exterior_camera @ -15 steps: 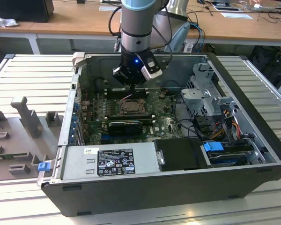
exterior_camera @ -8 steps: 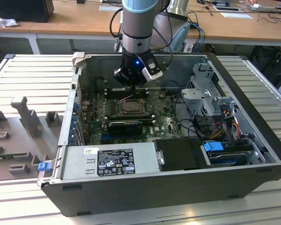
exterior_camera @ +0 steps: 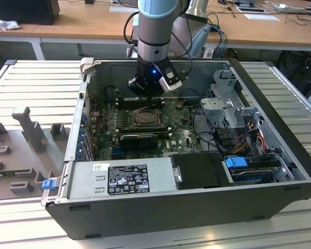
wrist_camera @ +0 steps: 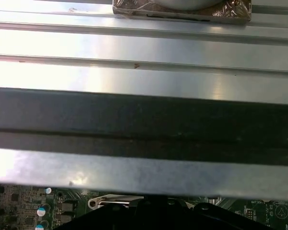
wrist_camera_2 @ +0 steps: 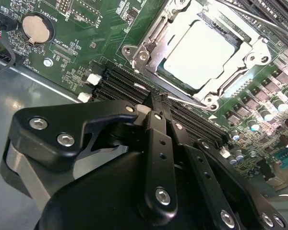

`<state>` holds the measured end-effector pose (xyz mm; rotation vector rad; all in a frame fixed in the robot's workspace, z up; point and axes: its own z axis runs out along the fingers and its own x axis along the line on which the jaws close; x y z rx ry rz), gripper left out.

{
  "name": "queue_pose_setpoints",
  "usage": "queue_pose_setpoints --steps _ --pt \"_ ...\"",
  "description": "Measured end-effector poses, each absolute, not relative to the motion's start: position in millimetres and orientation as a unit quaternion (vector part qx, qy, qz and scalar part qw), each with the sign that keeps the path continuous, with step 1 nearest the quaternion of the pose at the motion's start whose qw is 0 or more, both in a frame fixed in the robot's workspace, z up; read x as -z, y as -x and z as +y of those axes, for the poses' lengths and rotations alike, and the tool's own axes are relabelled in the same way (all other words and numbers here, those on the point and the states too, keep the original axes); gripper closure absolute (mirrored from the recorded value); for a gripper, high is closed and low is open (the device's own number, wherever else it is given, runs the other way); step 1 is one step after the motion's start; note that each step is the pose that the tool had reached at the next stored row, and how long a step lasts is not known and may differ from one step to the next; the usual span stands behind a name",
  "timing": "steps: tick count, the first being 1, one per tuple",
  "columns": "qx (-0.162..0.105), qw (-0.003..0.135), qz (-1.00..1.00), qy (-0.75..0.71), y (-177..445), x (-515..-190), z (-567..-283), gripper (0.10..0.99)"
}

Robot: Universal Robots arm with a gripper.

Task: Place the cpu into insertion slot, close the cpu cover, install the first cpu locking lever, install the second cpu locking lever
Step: 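Install the first cpu locking lever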

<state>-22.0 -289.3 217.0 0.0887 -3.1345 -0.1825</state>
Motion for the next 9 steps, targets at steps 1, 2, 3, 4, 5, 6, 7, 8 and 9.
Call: queue_pose_setpoints --steps 1,2,3,4,5,6,7,8,9 --pt "0.058 0.000 -0.998 -0.028 21.6 -217.0 -289.3 0.980" --pt "0.058 0.000 -0.998 -0.028 21.5 -216.9 -289.3 0.980" --pt "0.058 0.000 -0.998 -0.028 20.4 -216.7 -289.3 0.980" --pt "0.058 0.000 -0.998 -0.028 18.7 -216.2 -289.2 0.980" --pt "0.058 0.000 -0.998 -0.028 18.4 -215.9 -289.3 0.980" --pt "0.058 0.000 -0.998 -0.028 18.4 -215.5 -289.3 0.980" --pt "0.058 0.000 -0.998 -0.028 18.4 -214.8 -289.3 0.980" --pt "0.058 0.000 -0.998 -0.028 18.4 -214.1 -289.3 0.980" --pt "0.058 0.000 -0.998 -0.028 18.4 -212.9 -289.3 0.980"
